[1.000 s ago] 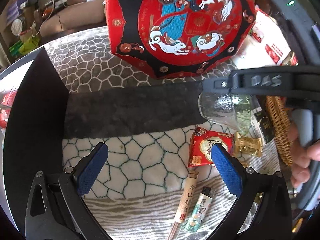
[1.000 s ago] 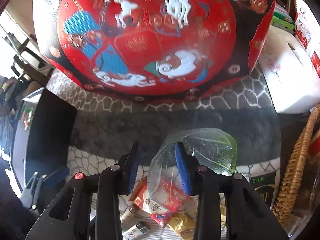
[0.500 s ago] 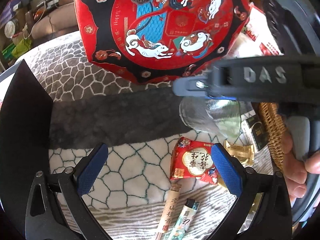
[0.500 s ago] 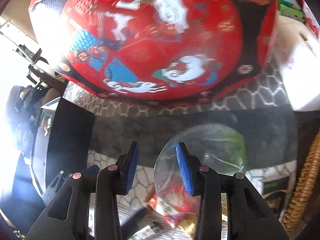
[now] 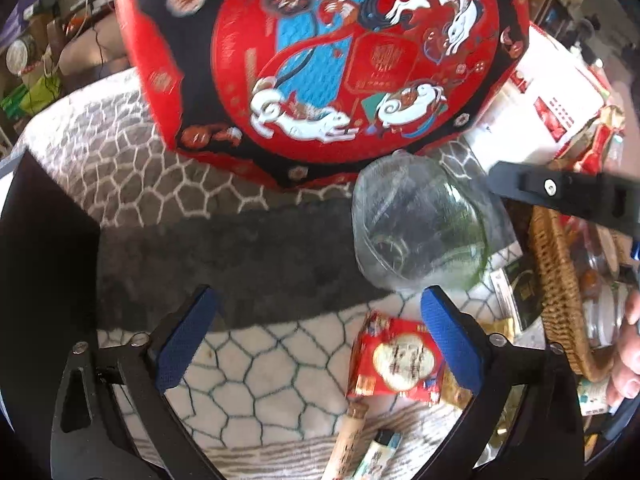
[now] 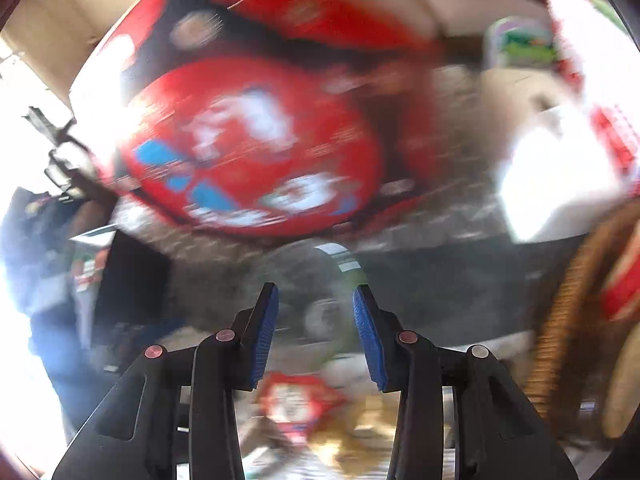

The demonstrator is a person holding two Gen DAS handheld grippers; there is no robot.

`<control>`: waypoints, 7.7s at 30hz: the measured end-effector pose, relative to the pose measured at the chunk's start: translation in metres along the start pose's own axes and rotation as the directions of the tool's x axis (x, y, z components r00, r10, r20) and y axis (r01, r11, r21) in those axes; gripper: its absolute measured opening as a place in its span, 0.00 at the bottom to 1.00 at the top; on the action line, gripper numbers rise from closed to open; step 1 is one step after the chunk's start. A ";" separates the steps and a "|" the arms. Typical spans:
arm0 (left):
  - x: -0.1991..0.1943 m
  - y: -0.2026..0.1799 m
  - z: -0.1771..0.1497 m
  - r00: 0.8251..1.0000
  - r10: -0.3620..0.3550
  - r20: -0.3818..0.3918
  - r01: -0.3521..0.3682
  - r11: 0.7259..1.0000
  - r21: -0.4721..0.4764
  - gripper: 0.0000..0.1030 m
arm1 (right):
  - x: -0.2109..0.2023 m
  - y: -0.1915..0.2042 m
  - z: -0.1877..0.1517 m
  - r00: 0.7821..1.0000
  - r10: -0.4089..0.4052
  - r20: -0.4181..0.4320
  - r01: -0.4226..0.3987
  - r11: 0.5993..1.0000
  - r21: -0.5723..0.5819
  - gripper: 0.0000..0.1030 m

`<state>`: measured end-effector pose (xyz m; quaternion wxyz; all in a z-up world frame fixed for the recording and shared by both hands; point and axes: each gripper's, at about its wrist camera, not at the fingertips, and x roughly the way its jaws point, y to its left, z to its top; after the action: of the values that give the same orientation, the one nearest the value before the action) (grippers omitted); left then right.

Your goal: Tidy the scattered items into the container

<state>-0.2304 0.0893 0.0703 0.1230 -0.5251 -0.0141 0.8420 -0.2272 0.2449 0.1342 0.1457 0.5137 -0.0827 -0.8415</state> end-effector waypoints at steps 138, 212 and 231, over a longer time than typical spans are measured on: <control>-0.169 0.412 -0.127 0.948 0.251 -0.195 -0.306 0.886 -0.349 0.19 | 0.159 0.462 -0.101 0.895 0.230 -0.381 -0.290 0.951 -0.107 0.11; -0.224 0.447 -0.111 0.995 0.097 -0.002 -0.085 0.870 -0.486 0.54 | 0.127 0.548 -0.014 0.985 -0.091 -0.145 -0.036 0.717 -0.696 0.04; -0.235 0.454 -0.125 0.997 0.076 0.023 -0.054 0.862 -0.504 0.60 | 0.160 0.543 -0.053 0.965 -0.031 -0.262 -0.137 0.789 -0.599 0.56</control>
<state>-0.1087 -0.4163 0.1518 -0.0469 -0.5212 -0.2179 0.8238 -0.1618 -0.3199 0.1321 0.3374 0.5410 0.1993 -0.7442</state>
